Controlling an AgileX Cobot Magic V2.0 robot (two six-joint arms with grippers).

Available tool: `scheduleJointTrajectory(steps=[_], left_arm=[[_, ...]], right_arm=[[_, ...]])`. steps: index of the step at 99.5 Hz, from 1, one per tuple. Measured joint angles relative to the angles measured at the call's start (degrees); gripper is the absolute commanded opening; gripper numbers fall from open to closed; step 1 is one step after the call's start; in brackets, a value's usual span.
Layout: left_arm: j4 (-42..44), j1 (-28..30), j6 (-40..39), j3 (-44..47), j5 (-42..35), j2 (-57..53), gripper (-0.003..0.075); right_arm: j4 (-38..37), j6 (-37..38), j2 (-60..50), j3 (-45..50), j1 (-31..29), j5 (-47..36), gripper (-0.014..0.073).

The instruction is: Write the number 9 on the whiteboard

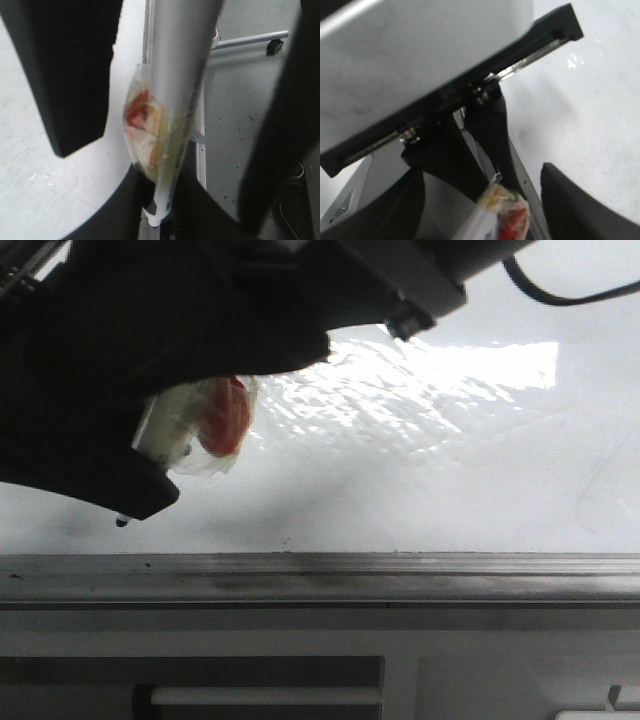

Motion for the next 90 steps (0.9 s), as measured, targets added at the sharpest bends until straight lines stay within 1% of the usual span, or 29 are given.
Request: scheduleJointTrajectory(steps=[3,10,24,39,46,57,64,69,90], left_arm=[[-0.13,-0.12,0.00,0.00,0.00,0.00,-0.0020],[-0.13,-0.36,0.00,0.00,0.00,0.00,-0.0020],[-0.13,-0.36,0.08,0.00,1.53,0.00,-0.0020],[-0.13,-0.36,0.08,0.00,1.63,0.00,-0.0020],[-0.13,-0.36,0.08,0.00,1.63,0.00,-0.0020],[-0.13,-0.36,0.08,0.00,1.00,0.00,-0.0020],[-0.13,-0.36,0.08,0.00,0.88,0.00,-0.0020],[-0.13,-0.36,0.08,0.00,0.88,0.00,-0.0020],[-0.13,-0.36,0.08,0.00,0.88,0.00,-0.0020]], right_arm=[[0.00,0.00,0.11,0.00,0.00,0.00,0.0244],[0.00,0.00,0.54,0.00,0.00,0.94,0.0196],[0.00,-0.08,1.18,0.00,0.00,2.01,0.0231],[0.00,-0.08,1.18,0.00,0.00,2.01,0.0237],[-0.12,-0.08,1.18,0.00,0.00,2.01,0.0288],[-0.75,-0.08,1.18,0.00,0.00,0.92,0.0438],[-0.75,-0.08,1.18,0.00,0.00,-0.24,0.0502],[-0.85,-0.08,1.18,0.00,0.00,-0.64,0.0517],[-0.85,-0.08,0.49,0.00,-0.78,0.61,0.0515]])
